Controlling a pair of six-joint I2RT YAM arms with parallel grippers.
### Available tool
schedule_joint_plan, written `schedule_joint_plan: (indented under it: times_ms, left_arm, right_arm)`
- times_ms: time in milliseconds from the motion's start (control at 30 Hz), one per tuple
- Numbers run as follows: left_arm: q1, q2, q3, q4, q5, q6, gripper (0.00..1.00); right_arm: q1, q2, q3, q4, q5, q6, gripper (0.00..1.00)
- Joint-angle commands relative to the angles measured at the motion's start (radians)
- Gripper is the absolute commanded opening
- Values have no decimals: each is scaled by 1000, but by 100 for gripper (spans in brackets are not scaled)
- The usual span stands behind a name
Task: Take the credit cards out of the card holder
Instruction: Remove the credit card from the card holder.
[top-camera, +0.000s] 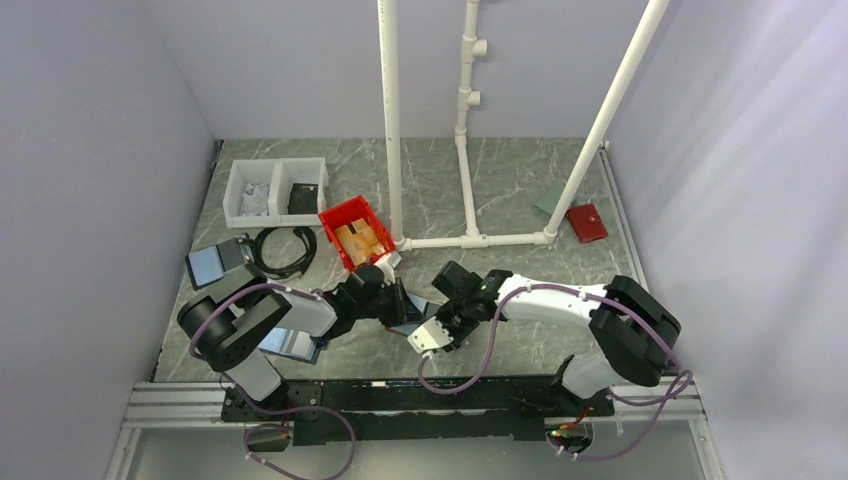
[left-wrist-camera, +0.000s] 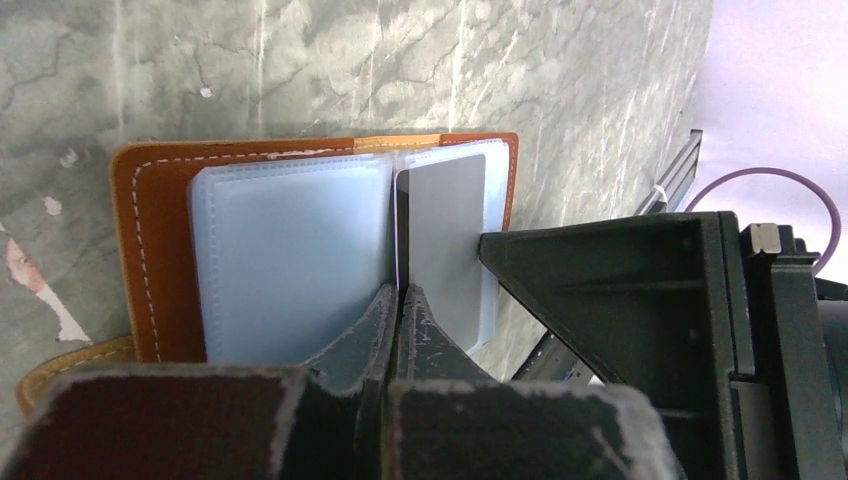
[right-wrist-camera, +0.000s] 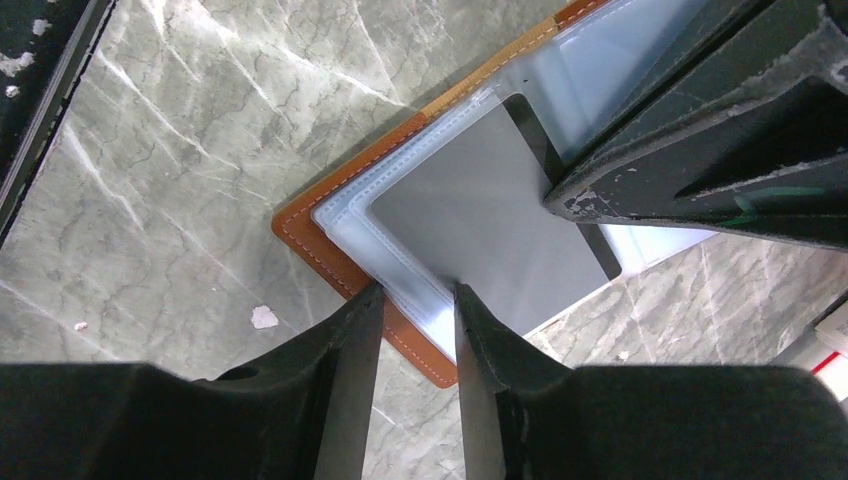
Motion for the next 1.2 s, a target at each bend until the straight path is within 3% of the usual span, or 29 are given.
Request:
schedule_joint_plan:
  times_ms: [0,200,500,700,867,1167]
  left_arm:
    - [5,6,-47,77,38,-20,0]
    - [27,-13,-74,107,60,-22,0]
    - [32,14,-68,140,90,-32,0]
    - [32,17,-63,144,102,-35,13]
    - [34,15,-66,132,101,-33,23]
    - [34,83,-81,231,121,-63,24]
  right_arm:
    - [-2,53,-23,6,-44,9,36]
    - [-11,42,-15,-50,-97,-24,34]
    - [5,77,-9,-76,-78,-47,20]
    - [39,120,1,-86,-38,-41,20]
    - [59,152,5,-84,-15,-32,26]
    - [65,162,-6,-61,-13,-20,39]
